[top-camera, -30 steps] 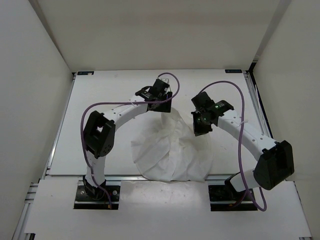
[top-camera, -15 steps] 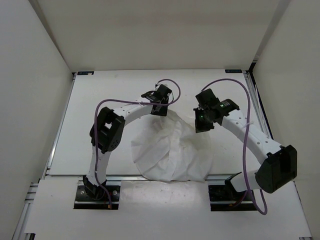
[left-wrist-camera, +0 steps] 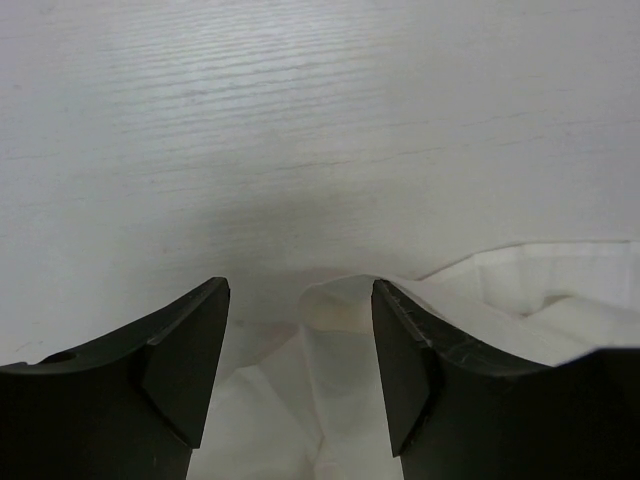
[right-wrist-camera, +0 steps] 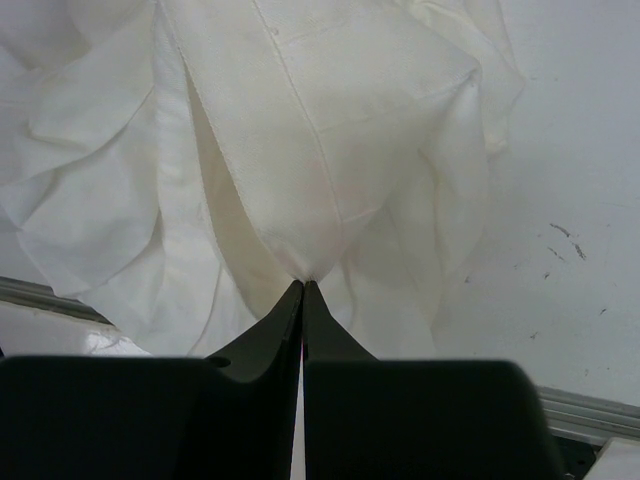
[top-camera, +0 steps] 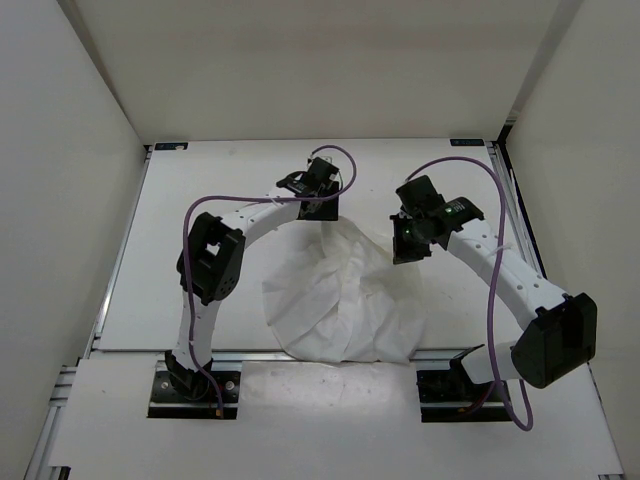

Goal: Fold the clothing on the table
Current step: Flatten the skirt out

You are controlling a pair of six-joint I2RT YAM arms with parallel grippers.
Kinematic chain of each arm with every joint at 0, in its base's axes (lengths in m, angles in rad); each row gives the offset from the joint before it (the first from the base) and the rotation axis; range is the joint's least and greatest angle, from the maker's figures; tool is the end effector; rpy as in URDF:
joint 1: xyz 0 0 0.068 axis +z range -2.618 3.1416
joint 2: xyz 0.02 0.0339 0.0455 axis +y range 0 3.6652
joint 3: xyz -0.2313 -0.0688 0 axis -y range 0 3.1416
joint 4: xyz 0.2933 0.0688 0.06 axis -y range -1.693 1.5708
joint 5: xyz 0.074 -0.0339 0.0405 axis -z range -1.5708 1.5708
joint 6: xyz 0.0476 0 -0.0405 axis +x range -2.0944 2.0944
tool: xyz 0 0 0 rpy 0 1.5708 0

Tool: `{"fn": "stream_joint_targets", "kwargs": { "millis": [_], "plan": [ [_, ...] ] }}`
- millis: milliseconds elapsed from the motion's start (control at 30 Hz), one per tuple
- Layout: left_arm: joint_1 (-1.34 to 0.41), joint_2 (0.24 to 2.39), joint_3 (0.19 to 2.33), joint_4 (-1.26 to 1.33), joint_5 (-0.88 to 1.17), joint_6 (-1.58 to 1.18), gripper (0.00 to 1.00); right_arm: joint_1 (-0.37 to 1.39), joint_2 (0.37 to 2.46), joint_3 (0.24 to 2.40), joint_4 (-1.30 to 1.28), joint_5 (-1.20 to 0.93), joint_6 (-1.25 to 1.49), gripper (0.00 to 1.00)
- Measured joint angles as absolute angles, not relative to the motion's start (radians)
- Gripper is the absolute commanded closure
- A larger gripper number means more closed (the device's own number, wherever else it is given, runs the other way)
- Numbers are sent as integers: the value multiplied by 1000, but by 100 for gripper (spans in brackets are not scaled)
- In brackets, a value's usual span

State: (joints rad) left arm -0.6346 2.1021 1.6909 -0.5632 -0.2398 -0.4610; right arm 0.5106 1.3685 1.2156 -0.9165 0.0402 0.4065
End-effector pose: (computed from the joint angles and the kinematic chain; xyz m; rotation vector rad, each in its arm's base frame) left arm 0.4074 -0.2859 0.1512 0.1249 2.5070 -0.1436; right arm 0.2897 0.1601 0.2481 -0.1249 2.6603 0.2539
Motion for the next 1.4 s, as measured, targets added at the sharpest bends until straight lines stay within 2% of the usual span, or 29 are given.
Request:
{"fn": "stream_joint_targets", "kwargs": {
  "millis": [167, 333, 800, 1267, 1400],
  "plan": [
    [-640, 2107, 1686, -542, -139, -483, 33, 503, 1369, 1216, -917, 37, 402, 100],
    [-668, 2130, 1685, -546, -127, -479, 34, 490, 1369, 1217, -918, 38, 391, 100],
    [-671, 2225, 1739, -676, -350, -381, 35, 429, 1350, 1308, -921, 44, 377, 100],
    [-501, 1961, 1613, -659, -321, -362, 36, 327, 1308, 1211, -815, -21, 381, 100],
    [-448, 1912, 1572, -661, -357, -356, 35, 310, 1298, 1180, -853, 17, 369, 100]
  ]
}}
